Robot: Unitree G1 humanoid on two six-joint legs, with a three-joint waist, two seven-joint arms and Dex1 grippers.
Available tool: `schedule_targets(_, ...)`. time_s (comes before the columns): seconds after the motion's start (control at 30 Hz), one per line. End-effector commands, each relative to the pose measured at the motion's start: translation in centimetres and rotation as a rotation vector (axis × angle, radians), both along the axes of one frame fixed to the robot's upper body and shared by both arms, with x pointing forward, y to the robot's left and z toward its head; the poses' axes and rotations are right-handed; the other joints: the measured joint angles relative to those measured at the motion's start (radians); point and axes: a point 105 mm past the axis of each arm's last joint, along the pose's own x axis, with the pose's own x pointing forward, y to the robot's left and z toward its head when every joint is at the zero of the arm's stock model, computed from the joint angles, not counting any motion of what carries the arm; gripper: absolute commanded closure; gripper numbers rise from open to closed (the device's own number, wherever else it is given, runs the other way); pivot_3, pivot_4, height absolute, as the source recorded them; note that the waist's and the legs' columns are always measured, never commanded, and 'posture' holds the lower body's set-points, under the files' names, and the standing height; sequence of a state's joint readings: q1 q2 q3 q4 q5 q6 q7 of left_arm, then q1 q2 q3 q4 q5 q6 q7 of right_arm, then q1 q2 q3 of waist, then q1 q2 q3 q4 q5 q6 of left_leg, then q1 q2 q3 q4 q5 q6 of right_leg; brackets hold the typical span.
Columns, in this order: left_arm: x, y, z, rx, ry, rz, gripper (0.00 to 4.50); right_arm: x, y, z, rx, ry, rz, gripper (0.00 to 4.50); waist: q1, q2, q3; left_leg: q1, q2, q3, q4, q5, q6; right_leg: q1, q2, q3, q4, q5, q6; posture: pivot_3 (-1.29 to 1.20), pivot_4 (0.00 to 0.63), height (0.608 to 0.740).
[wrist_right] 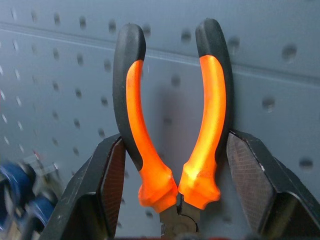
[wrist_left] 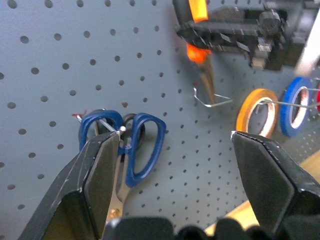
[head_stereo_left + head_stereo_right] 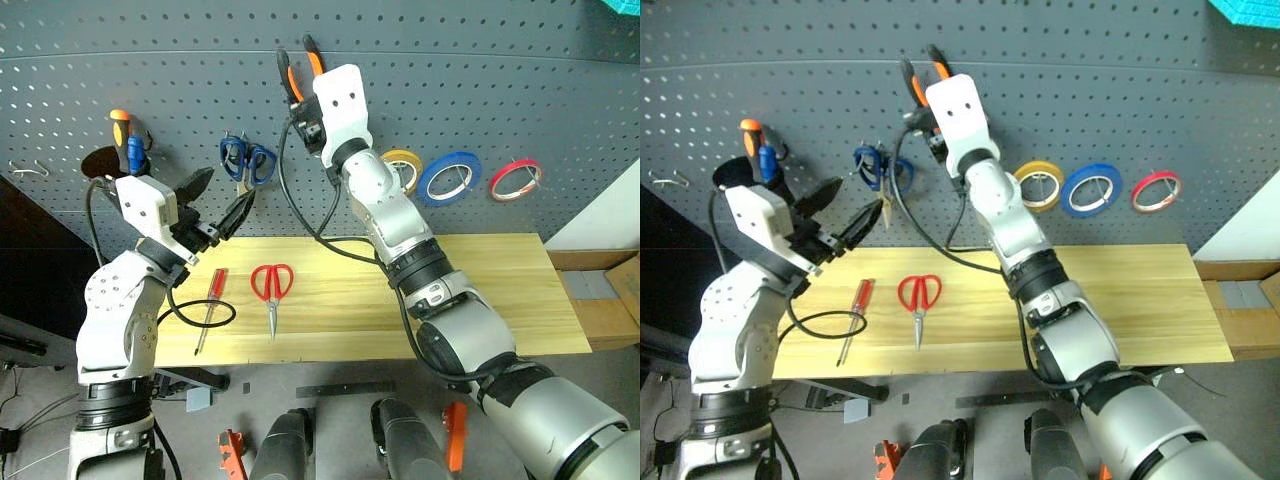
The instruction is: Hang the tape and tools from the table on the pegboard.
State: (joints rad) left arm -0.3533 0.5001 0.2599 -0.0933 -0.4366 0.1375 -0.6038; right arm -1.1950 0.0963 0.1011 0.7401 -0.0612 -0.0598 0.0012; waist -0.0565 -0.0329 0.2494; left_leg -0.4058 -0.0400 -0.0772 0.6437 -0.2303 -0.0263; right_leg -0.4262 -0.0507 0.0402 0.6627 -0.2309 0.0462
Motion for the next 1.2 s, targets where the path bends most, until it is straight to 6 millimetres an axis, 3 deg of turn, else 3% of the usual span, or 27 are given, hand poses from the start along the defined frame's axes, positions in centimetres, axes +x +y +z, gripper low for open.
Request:
schedule_targets(0.03,0.3,-0.7,1.0,0.013,-0.061,-0.007,0.65,-0.4,-0.4,1.1,0.021,-0.068,-0.011,1.95,0.001,0.0,0.0,0.0,0.0,0.0,0.0,0.0,0.0,0.0,0.0,0.0,0.0,0.0,0.0,0.03,0.178,0.74)
schedule_targets(0.47,1.2,-1.2,-0.6,0.053,-0.019,0.015,0.65,0.7,-1.7,-2.3,-0.035,0.049,-0.077,1.95,0.0,0.0,0.0,0.0,0.0,0.0,0.001,0.0,0.0,0.0,0.0,0.0,0.001,0.0,0.0,0.0,0.182,0.74)
schedule_targets(0.67,1.8,-1.3,-1.4,0.071,0.013,0.038,0.65,1.1,-2.7,-3.0,-0.033,0.112,-0.103,0.03,-0.001,0.0,0.0,0.0,0.0,0.0,0.002,0.001,0.0,0.0,0.0,0.0,0.001,0.0,-0.001,-0.02,0.186,0.74)
schedule_targets(0.73,2.0,-1.4,-1.8,0.069,0.037,0.052,0.65,0.7,-2.5,-3.5,-0.057,0.164,-0.064,0.03,-0.001,0.0,0.0,0.0,0.0,-0.001,0.002,0.002,0.0,0.001,0.0,0.0,0.001,0.002,-0.001,-0.02,0.187,0.74)
schedule_targets(0.97,2.4,-0.8,-4.4,0.06,0.217,0.154,0.65,-2.6,-2.2,-5.6,-0.163,0.314,0.088,0.03,-0.003,0.0,0.0,0.0,0.0,-0.001,0.001,0.003,0.0,0.001,0.0,0.0,0.001,0.003,-0.001,-0.02,0.196,0.74)
schedule_targets(1.2,0.5,1.0,-12.1,0.099,0.632,0.342,0.65,-9.5,-1.6,-9.1,-0.273,0.539,0.447,0.03,-0.006,0.0,0.0,0.0,0.0,-0.001,0.0,0.003,0.0,0.001,0.0,-0.001,-0.001,0.002,0.0,-0.03,0.208,0.74)
